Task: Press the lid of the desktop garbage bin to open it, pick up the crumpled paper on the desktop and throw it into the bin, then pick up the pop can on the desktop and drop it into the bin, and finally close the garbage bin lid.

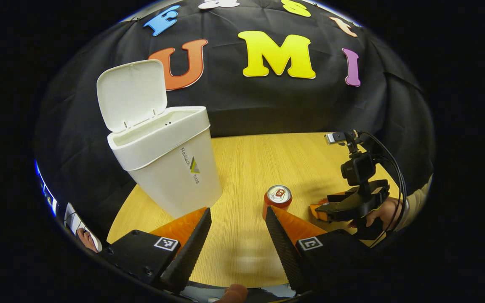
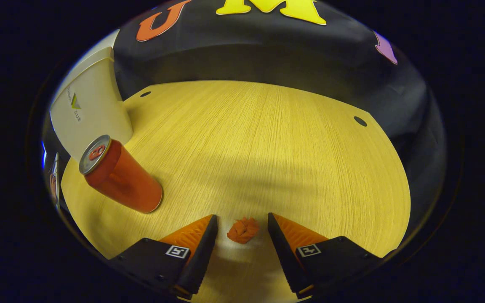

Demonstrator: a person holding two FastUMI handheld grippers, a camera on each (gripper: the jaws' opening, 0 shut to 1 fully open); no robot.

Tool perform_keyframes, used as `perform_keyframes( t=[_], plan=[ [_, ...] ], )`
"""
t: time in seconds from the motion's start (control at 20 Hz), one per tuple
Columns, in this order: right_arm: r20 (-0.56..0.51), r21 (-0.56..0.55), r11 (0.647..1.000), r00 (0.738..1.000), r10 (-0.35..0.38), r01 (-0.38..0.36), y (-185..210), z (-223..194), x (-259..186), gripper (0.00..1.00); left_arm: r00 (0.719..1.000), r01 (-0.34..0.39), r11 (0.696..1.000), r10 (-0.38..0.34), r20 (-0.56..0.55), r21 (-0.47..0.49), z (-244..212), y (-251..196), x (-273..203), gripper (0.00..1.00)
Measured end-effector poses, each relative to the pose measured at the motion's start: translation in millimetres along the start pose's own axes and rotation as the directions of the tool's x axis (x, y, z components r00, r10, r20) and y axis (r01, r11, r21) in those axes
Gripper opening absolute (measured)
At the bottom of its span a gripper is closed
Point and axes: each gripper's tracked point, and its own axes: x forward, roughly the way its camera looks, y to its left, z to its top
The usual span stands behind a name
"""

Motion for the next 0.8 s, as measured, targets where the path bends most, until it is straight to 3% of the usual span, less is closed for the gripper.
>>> perform_keyframes(
  t=[0.2,0.3,0.35,0.4,0.6,0.65,0.8],
  plan=[
    [-0.038,0.046,0.999,0.999,-0.005,0.006,-2,-3,-1,0.75,1.000,-0.008,1.000,0.008,-0.006,0.004,-1,3,1,0.88],
    [-0.061,0.067,0.998,0.998,-0.018,0.022,-4,-6,0,0.53,1.000,-0.013,1.000,0.013,-0.003,0.001,0,5,0,0.88],
    [-0.069,0.068,0.997,0.997,-0.021,0.026,-4,-5,0,0.55,1.000,-0.015,1.000,0.015,-0.004,0.001,0,5,2,0.88],
    [-0.074,0.064,0.998,0.997,-0.022,0.026,-4,-4,0,0.45,1.000,-0.019,1.000,0.019,-0.004,0.001,0,7,2,0.88],
    [-0.095,0.064,0.998,0.995,-0.019,0.025,-3,-7,-1,0.45,1.000,-0.031,1.000,0.031,0.000,0.004,4,11,0,0.88],
    [-0.103,0.069,0.997,0.994,-0.030,0.037,-4,-10,-4,0.22,1.000,-0.029,1.000,0.029,-0.001,0.006,4,10,-1,0.88],
    [-0.111,0.084,0.996,0.994,-0.020,0.029,-2,-14,-8,0.24,1.000,-0.026,0.999,0.025,0.014,0.024,8,6,-7,0.88]
  ],
)
